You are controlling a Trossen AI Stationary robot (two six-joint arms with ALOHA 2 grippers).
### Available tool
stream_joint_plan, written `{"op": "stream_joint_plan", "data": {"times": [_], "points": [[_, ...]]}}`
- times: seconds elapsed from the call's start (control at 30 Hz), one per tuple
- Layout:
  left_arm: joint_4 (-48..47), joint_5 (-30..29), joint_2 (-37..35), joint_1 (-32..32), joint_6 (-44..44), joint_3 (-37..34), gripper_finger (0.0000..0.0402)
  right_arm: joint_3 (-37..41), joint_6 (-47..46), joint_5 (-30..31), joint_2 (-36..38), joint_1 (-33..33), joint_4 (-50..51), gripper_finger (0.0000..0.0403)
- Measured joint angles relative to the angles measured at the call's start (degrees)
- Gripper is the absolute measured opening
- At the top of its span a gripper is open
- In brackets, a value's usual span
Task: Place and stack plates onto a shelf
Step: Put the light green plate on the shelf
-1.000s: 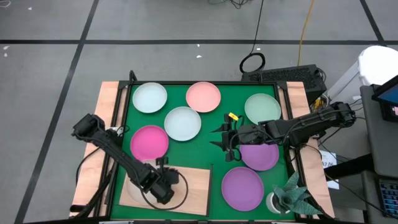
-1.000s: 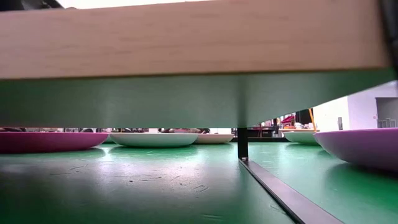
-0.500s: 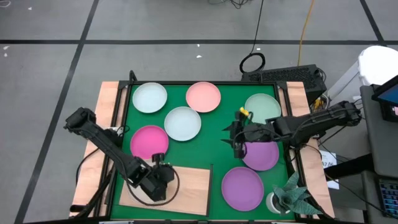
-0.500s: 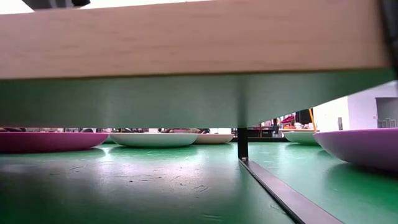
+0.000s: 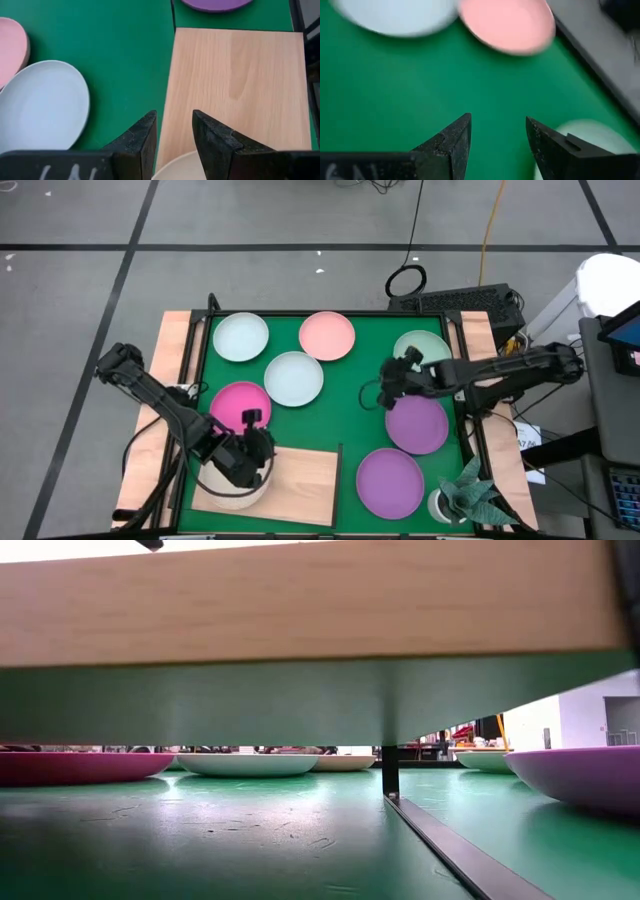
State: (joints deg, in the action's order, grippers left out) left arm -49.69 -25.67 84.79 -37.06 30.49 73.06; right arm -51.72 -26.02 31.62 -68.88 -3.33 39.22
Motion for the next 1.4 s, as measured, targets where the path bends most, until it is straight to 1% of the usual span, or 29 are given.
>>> {"op": "stream_joint_plan", "data": {"times": [0.13,0.23,0.33,0.53,0.77,0.87,0.97,1.1,1.2,1.27,1.4], "points": [[0.0,0.0,0.1,-0.2,-0.4,0.0,0.0131,2.0,-6.2,-0.3,-1.6,4.7,3.6,0.0174],[0.0,0.0,0.1,-0.2,-0.4,0.0,0.0131,3.0,-8.7,-3.1,-2.7,7.7,3.7,0.0184],[0.0,0.0,0.1,-0.1,0.0,0.0,0.0131,4.1,-8.4,-4.6,-4.3,9.4,3.9,0.0198],[0.1,0.0,0.1,-0.1,-0.1,0.0,0.0131,5.8,-8.7,-4.8,-7.9,11.9,3.9,0.0221],[0.0,0.0,0.1,-0.1,-0.7,0.0,0.0131,6.8,-9.1,-4.6,-11.7,14.8,3.5,0.0224],[0.0,0.0,0.1,-0.1,-1.3,0.0,0.0131,7.6,-9.3,-3.1,-13.4,16.0,3.2,0.0224],[0.0,0.0,0.2,-0.1,-1.5,0.0,0.0131,8.8,-8.1,-3.5,-15.1,17.3,0.6,0.0221],[0.0,0.0,0.2,-0.1,-1.4,0.0,0.0131,9.5,-5.3,-6.1,-17.2,18.6,-1.7,0.0198],[-0.1,0.0,0.2,-0.1,-1.4,0.0,0.0131,9.5,-3.9,-6.4,-17.4,19.1,-2.0,0.0162],[-0.1,0.0,0.2,-0.1,-1.4,0.0,0.0131,9.5,-1.9,-6.4,-17.4,19.2,-2.0,0.0128],[-0.1,0.0,0.2,-0.1,-1.3,0.0,0.0131,9.6,1.3,-6.2,-16.7,19.3,-2.2,0.0036]]}}
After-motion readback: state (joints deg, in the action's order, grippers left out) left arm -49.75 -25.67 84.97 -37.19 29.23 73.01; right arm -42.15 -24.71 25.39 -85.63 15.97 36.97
